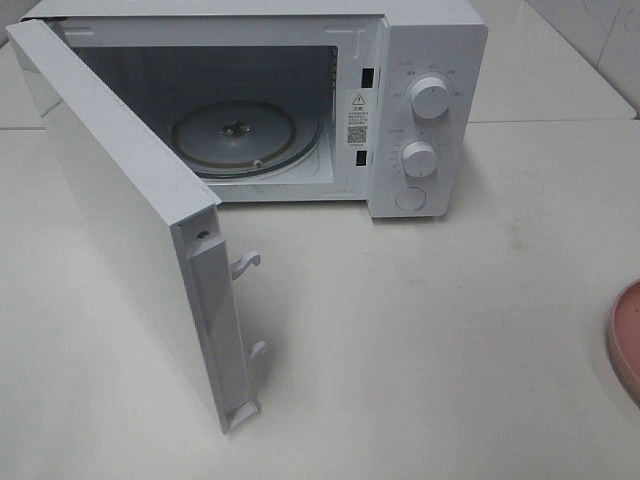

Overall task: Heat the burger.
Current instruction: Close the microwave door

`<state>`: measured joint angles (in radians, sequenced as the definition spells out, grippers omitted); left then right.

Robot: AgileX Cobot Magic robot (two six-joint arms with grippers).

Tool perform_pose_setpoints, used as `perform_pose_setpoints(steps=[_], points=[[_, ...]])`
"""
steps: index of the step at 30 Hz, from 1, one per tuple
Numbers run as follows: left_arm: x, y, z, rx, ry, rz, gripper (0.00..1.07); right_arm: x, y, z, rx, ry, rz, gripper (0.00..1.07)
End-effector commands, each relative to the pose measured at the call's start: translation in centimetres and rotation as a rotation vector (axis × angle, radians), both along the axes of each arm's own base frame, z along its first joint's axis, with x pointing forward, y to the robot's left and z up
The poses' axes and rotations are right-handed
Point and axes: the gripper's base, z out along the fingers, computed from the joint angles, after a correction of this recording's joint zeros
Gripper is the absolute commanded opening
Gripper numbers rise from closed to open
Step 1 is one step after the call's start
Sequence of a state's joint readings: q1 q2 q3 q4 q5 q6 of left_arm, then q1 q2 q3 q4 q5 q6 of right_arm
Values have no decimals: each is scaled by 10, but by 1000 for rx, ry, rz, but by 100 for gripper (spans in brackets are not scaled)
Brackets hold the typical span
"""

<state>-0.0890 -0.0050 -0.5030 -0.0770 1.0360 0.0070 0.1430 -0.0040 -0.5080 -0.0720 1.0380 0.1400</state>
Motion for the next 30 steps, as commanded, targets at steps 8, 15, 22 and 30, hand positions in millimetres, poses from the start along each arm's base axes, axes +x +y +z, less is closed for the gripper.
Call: perform_pose_setpoints(steps=[8, 15, 22, 30], points=[[-3, 0, -1, -10, -15, 3, 100, -4, 0, -1, -4, -24, -1, 71], [-3, 0, -1, -10, -15, 3, 100, -4, 0, -1, -4, -24, -1, 71], [-3, 0, -1, -10, -15, 3, 100, -4, 0, -1, -4, -24, -1, 71], [-3, 0, -1, -10, -15, 3, 100, -4, 0, -1, -4, -24, -1, 71]])
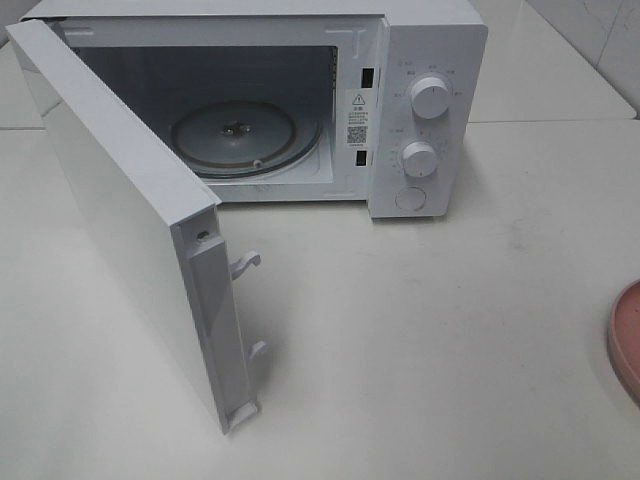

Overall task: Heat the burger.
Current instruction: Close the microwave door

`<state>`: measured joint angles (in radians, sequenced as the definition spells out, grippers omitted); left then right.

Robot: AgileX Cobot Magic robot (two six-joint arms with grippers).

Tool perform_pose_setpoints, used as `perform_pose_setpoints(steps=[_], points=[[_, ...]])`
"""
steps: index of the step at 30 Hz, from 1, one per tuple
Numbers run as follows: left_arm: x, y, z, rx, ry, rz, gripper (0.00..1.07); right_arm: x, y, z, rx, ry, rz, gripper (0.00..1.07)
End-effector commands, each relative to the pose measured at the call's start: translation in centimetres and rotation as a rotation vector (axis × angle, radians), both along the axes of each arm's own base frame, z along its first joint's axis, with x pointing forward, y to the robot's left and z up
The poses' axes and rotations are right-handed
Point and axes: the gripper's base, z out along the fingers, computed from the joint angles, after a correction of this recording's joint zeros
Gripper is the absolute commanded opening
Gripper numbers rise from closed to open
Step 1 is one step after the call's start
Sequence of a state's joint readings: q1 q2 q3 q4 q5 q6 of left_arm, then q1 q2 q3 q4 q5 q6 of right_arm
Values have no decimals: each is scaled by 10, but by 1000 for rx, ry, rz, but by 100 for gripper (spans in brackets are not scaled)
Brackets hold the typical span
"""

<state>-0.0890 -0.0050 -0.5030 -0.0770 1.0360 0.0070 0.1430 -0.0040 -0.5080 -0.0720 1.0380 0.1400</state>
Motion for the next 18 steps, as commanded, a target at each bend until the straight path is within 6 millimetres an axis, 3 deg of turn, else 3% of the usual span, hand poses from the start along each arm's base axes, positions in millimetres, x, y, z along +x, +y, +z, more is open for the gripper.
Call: perform_pose_setpoints(steps=[1, 14, 18], points=[[-3, 0, -1, -10, -15, 3, 100, -4, 0, -1, -4, -24, -1, 71], [-2, 2, -1, 10, -19, 18, 100, -4, 0, -1, -4, -24, -1, 71], [-3, 2, 11, -8, -84, 19, 100, -4, 0, -1, -4, -24, -1, 71]])
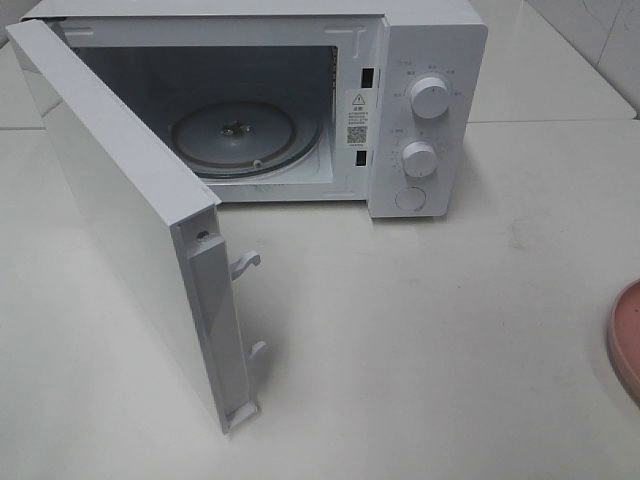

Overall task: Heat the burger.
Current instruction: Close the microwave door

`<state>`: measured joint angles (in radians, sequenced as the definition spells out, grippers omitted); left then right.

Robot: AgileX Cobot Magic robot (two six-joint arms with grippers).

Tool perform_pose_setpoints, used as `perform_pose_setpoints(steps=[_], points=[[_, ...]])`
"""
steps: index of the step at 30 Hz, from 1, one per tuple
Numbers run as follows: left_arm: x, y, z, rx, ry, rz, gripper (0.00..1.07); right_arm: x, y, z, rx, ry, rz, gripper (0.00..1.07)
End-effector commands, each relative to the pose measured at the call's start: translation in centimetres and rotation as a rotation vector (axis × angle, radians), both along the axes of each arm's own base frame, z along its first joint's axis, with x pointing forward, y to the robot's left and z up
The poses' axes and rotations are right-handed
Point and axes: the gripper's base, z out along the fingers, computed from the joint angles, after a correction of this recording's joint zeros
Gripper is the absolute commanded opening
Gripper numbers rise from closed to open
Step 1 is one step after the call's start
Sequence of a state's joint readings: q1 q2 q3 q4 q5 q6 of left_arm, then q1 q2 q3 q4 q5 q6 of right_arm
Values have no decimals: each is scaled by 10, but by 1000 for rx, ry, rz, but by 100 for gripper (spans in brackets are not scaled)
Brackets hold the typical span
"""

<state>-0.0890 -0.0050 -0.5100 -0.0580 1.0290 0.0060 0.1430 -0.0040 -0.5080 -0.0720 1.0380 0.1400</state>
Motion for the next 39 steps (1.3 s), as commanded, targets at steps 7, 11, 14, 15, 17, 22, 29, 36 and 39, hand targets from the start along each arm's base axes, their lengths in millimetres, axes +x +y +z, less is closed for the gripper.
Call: perform_pose_setpoints(steps=[7, 11, 14, 15, 17, 22, 29, 36, 39], points=[[14, -1, 13, -14, -36, 8, 93, -4, 0, -1, -4, -24, -1, 71], [35, -3, 15, -9, 32, 10, 74, -4, 0, -1, -4, -24, -1, 71], [48, -4, 13, -8, 81, 11, 59, -4, 0, -1, -4, -24, -1, 71], [48, -4, 13, -8, 81, 11, 59, -4, 0, -1, -4, -24, -1, 71], [52, -5, 12, -15, 96, 13, 54, -4, 0, -1, -4, -24, -1, 71], [87, -9, 1, -30, 196, 11, 23, -4, 0, -1, -4, -24, -1, 71], [116, -12, -6, -57, 224, 21, 0, -4, 0, -1, -4, -24, -1, 71], [148, -12, -25, -67, 133, 55, 0, -4, 0, -1, -4, -24, -1, 71], [153, -11, -30, -69, 98, 64, 0, -4, 0, -1, -4, -24, -1, 71]])
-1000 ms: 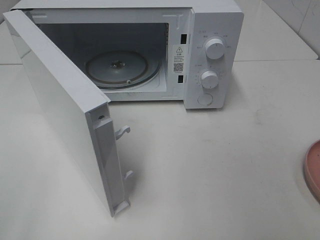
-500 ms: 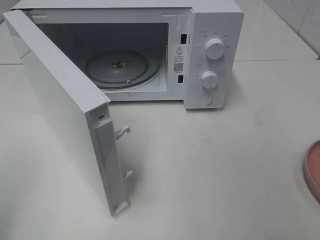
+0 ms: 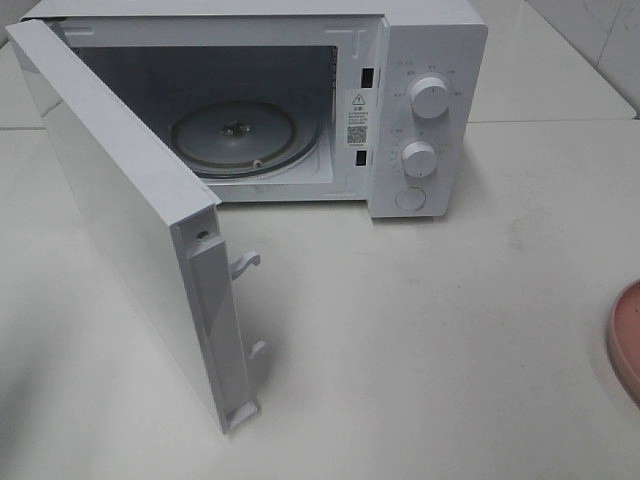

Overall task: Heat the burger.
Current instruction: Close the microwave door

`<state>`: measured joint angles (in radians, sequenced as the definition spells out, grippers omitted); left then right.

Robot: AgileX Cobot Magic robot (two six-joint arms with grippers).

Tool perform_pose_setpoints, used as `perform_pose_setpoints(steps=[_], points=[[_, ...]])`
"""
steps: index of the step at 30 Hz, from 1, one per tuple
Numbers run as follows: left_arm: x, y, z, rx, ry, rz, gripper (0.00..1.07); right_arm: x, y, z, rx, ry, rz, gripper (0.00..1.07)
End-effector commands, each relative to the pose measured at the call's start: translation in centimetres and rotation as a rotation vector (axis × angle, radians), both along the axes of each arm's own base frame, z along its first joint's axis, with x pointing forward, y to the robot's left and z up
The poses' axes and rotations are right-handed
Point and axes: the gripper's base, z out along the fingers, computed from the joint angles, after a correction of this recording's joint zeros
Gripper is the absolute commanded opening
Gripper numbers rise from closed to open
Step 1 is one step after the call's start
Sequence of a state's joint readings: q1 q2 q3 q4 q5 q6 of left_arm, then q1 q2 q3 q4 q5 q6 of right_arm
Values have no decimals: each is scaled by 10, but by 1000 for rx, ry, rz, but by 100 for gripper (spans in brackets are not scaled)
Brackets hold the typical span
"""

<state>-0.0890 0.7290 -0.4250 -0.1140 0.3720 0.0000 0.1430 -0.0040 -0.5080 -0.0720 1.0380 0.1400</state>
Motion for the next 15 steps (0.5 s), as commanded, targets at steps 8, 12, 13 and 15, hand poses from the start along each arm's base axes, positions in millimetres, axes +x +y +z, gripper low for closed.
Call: perform_pose_setpoints(steps=[8, 12, 13, 15], points=[[24, 3, -28, -8, -210, 59, 0, -4, 0, -1, -4, -24, -1, 71], [30, 4, -33, -4, -241, 69, 0, -4, 0, -1, -4, -24, -1, 71], [33, 4, -38, 2, -254, 72, 0, -4, 0, -1, -4, -24, -1, 71], [37, 4, -42, 10, -266, 69, 0, -4, 0, -1, -4, -24, -1, 71]])
